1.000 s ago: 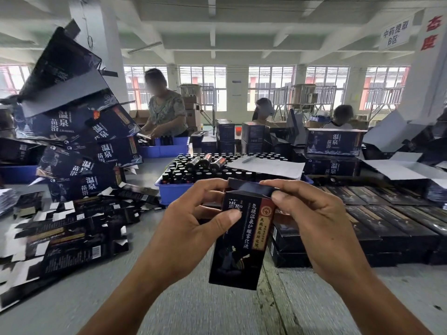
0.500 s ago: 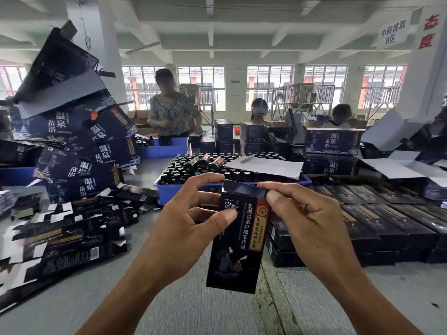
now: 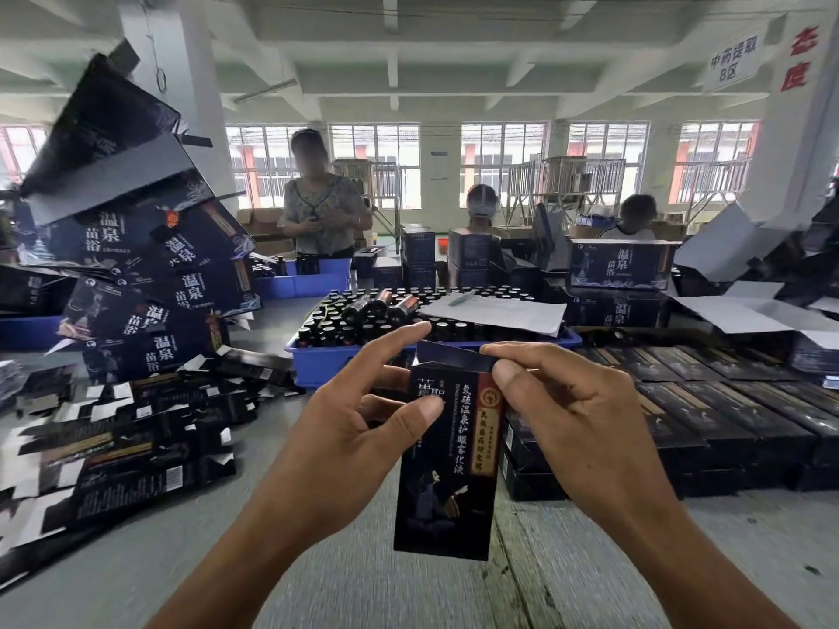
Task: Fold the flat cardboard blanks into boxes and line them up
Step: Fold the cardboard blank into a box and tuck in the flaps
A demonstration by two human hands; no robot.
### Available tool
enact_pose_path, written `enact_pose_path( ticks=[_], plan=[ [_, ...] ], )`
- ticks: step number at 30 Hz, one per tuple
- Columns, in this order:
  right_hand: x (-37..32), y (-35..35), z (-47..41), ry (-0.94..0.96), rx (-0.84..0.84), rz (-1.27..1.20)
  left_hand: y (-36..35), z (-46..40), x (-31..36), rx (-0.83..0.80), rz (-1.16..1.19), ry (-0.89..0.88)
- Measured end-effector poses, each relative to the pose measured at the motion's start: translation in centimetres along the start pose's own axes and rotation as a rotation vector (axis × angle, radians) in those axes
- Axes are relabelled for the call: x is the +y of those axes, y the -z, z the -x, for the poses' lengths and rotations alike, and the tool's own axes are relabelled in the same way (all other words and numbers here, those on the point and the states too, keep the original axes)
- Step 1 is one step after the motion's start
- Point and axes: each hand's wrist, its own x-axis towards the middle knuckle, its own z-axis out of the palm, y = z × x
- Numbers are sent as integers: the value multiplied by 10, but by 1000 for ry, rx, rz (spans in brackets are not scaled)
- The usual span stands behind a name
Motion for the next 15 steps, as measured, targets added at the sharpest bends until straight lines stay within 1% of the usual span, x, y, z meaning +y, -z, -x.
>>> enact_pose_path(
  ticks=[3, 7, 15],
  plan=[
    [-1, 0, 0, 30, 1, 27, -2, 0, 0, 8, -11, 13],
    [-2, -4, 2, 79, -18, 58, -4, -1, 0, 45, -83, 16],
    [-3, -8, 4, 78, -84, 106, -3, -2, 4, 105, -13, 59]
  ],
)
